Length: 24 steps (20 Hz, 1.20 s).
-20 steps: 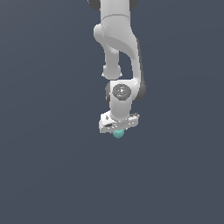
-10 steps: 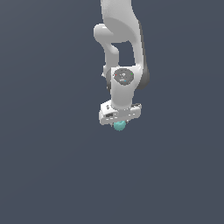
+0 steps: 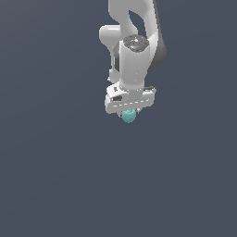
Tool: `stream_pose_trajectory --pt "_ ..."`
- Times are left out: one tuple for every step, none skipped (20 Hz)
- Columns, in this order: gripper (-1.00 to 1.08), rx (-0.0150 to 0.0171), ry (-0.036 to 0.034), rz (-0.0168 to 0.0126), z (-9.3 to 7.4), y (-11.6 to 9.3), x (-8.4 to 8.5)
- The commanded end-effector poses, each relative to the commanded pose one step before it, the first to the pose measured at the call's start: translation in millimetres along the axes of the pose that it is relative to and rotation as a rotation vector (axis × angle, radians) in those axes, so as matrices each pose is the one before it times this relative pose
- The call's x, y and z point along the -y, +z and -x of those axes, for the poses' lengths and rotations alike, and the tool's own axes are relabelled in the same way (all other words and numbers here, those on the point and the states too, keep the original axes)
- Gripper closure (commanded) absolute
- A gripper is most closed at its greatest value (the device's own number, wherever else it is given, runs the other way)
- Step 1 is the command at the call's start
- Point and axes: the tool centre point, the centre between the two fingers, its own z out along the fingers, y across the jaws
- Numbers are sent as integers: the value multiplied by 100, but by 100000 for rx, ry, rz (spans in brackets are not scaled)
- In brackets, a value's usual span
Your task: Pick up the object and move it to a goal position.
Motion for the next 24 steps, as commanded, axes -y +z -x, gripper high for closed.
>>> stream_pose_trajectory --pt "108 -3 -59 -2 752 -2713 428" --pt "108 0 0 0 292 -1128 162" --pt "108 0 0 0 289 -1123 161" --pt "108 0 0 0 279 -1095 157" --pt "108 0 0 0 269 -1066 152" --pt "108 -11 -12 -67 260 -1039 136" --pt "108 0 0 0 246 -1009 143" --pt "108 0 0 0 235 -977 137" --pt "108 0 0 0 224 -940 132" --pt "108 0 0 0 213 -898 125" --pt "108 0 0 0 201 -854 119" --pt "108 0 0 0 187 -813 112" --pt "108 0 0 0 170 -772 105" --pt "108 0 0 0 153 -726 97" --pt "108 0 0 0 136 -674 89" --pt "108 0 0 0 122 -620 81" --pt "108 0 0 0 110 -567 74" --pt "108 0 0 0 99 -513 67" --pt "108 0 0 0 88 -460 59" --pt "108 0 0 0 76 -406 52" --pt "108 -2 40 -28 68 -352 14" --pt "108 0 0 0 52 -299 38" --pt "108 0 0 0 39 -246 30" --pt "108 0 0 0 26 -192 23"
